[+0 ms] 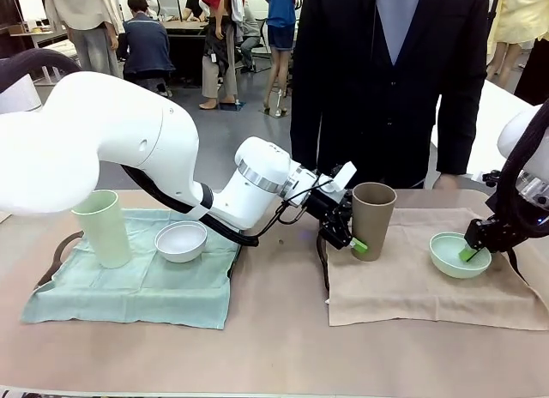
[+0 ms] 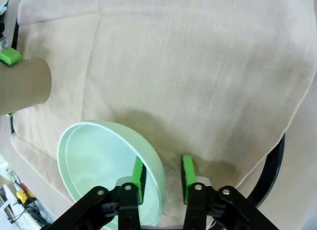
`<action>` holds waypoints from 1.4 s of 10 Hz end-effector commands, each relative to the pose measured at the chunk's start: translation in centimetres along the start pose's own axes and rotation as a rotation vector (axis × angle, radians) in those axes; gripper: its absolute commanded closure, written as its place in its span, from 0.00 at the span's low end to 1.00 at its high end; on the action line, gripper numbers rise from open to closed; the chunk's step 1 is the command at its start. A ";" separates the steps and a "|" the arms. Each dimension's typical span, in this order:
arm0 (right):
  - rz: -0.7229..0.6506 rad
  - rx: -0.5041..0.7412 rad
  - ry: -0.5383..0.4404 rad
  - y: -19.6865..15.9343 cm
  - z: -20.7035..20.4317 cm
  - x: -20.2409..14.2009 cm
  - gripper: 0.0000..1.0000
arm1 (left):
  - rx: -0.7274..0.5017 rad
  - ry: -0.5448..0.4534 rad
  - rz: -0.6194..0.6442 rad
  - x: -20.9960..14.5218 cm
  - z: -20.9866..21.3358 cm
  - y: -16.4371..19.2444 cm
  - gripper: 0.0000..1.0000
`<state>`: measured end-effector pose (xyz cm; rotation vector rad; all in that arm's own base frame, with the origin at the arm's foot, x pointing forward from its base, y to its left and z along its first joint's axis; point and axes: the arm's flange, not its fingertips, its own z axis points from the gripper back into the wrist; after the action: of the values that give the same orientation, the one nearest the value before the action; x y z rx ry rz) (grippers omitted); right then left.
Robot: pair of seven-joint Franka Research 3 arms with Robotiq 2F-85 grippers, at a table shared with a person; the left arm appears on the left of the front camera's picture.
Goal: Set up a tray with a mat and arrange the tableware.
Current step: Place the Picnic Bowl and Reusable plastic cup back onto the Handle tray in front of the human's position.
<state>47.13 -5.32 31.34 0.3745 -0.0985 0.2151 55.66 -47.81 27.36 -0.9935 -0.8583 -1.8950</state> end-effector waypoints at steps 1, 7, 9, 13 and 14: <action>0.018 -0.017 -0.030 0.1 0.4 0.1 0.00 | 0.004 0.002 0.022 0.3 0.2 0.1 0.00; 0.049 -0.152 -0.045 1.8 4.8 -4.6 0.00 | 0.002 0.131 0.295 1.3 5.5 -2.1 0.00; 0.032 -0.227 -0.055 2.7 8.0 -7.0 0.00 | 0.003 0.193 0.322 5.0 9.1 -4.7 0.00; 0.005 -0.361 -0.085 7.0 16.8 -11.4 0.00 | 0.012 0.543 0.619 18.3 14.5 -9.8 0.00; 0.005 -0.354 -0.110 7.0 17.3 -10.6 0.00 | 0.071 0.608 0.710 19.8 15.3 -10.2 0.00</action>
<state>33.77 -8.18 48.56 0.0336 -0.2379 0.1861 44.25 -37.10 48.98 -0.5695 -0.2974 -1.4988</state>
